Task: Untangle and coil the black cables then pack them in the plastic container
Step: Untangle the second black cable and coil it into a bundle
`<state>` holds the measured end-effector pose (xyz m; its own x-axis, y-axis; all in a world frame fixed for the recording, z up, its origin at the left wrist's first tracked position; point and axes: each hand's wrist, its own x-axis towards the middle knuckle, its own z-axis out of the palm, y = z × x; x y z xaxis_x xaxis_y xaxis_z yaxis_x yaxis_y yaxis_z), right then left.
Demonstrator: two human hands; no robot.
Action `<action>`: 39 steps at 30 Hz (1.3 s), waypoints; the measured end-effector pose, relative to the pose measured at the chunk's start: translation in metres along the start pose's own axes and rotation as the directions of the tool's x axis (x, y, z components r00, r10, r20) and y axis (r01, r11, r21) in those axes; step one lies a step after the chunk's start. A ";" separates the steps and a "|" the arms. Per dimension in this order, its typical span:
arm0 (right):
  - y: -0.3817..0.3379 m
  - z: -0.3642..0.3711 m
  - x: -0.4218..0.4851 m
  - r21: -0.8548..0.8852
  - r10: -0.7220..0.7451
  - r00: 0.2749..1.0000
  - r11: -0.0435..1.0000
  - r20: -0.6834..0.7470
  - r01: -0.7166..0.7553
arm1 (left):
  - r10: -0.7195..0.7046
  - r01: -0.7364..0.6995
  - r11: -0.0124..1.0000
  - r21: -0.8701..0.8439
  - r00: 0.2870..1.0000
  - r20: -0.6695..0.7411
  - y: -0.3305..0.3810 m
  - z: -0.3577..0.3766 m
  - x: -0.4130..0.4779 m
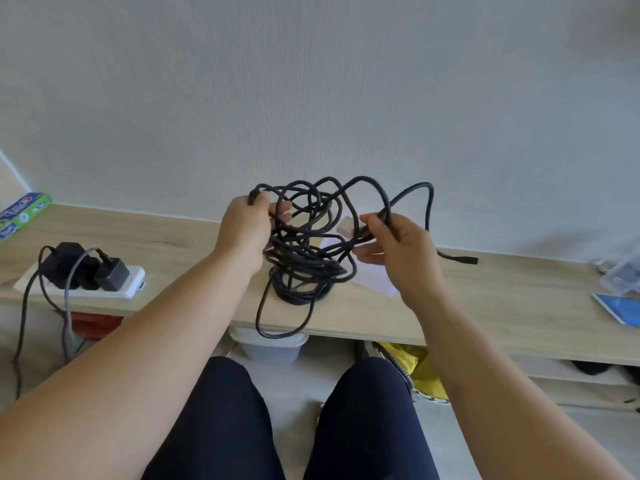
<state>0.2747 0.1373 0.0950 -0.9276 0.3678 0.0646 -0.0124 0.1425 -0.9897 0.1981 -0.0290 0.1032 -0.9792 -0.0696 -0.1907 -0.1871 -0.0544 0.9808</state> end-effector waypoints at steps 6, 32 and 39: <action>-0.017 -0.007 0.011 0.112 0.084 0.994 0.991 -0.063 -0.077 | 0.264 -0.377 0.783 0.494 0.922 0.284 -0.010 -0.001 -0.015; -0.021 -0.023 0.019 0.168 0.164 0.983 0.975 -0.087 -0.147 | 0.195 -0.467 0.835 0.292 0.746 0.637 -0.010 0.013 -0.035; -0.007 -0.029 0.024 0.238 0.255 0.953 0.948 -0.163 -0.213 | 0.281 -0.425 0.886 0.187 0.810 0.514 -0.020 0.002 -0.031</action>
<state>0.2636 0.1721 0.1073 -0.8262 0.5371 -0.1704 0.0970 -0.1623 -0.9820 0.2323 -0.0239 0.0892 -0.8865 0.4405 0.1416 0.2360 0.1673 0.9572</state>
